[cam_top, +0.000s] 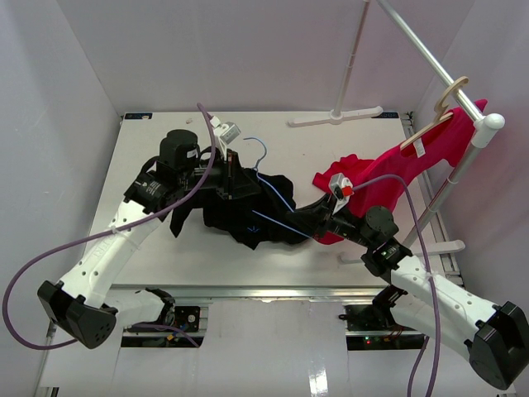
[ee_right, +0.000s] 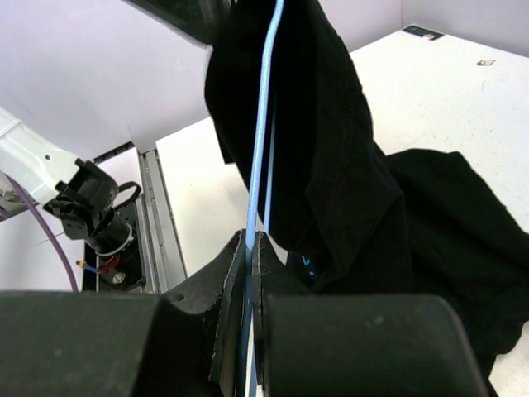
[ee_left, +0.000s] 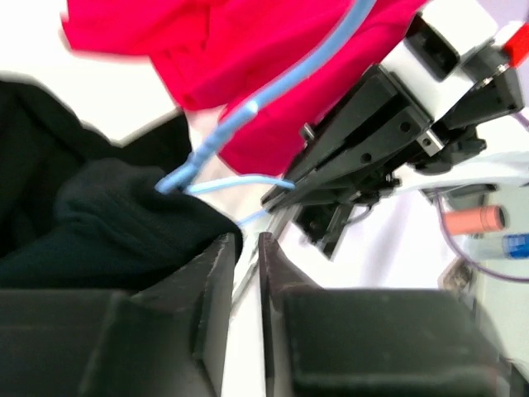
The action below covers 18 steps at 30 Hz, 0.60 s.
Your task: Place the t-shirt on the hanger
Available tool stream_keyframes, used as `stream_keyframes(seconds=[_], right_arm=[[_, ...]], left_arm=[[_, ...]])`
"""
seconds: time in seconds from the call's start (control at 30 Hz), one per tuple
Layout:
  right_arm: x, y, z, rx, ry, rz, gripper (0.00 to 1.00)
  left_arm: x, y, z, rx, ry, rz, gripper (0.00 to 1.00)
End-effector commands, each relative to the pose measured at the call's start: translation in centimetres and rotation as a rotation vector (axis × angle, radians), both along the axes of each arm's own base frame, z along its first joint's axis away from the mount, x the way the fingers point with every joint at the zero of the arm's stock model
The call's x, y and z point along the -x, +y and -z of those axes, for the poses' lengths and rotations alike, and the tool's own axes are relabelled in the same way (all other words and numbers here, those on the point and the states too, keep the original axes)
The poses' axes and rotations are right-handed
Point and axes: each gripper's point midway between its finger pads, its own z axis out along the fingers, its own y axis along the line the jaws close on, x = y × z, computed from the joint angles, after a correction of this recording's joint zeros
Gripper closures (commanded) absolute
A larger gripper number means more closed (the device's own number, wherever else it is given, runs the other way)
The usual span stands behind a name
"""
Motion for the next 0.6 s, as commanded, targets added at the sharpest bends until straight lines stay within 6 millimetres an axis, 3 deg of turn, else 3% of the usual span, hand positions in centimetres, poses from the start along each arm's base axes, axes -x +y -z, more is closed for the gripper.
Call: stream_keyframes(seconds=[0.0,0.1,0.13,0.37,0.47,0.57], right_arm=[[-0.9,-0.5,-2.7,-0.061,-0.147,0.076,0.92],[-0.2,-2.0,-4.2,-0.177,-0.207,0.118,0.92],[0.1,-2.2,-4.1,-0.194,-0.209,0.116,0.92],[1.8,-3.3,-4.5,-0.267,-0.249,0.098,0.92],[2.8,-3.5,-4.5,-0.280,-0.274,0.065,0.92],[3.0,-3.7,-4.1,-0.287,-0.277,0.067,0.92]], left_arm=[[0.2,1.5,0.5,-0.149,0.015,-0.041,0.57],[-2.0,4.8,-0.2,-0.283,-0.070,-0.232,0.26],[-2.2,5.5,-1.4,-0.291,-0.106,-0.272,0.23],[-1.7,8.9,-6.4,-0.323,-0.312,-0.358,0.24],[-2.4,10.3,-5.7,-0.414,-0.371,-0.380,0.26],[-3.2,11.0,-2.8,-0.548,-0.424,-0.321,0.32]])
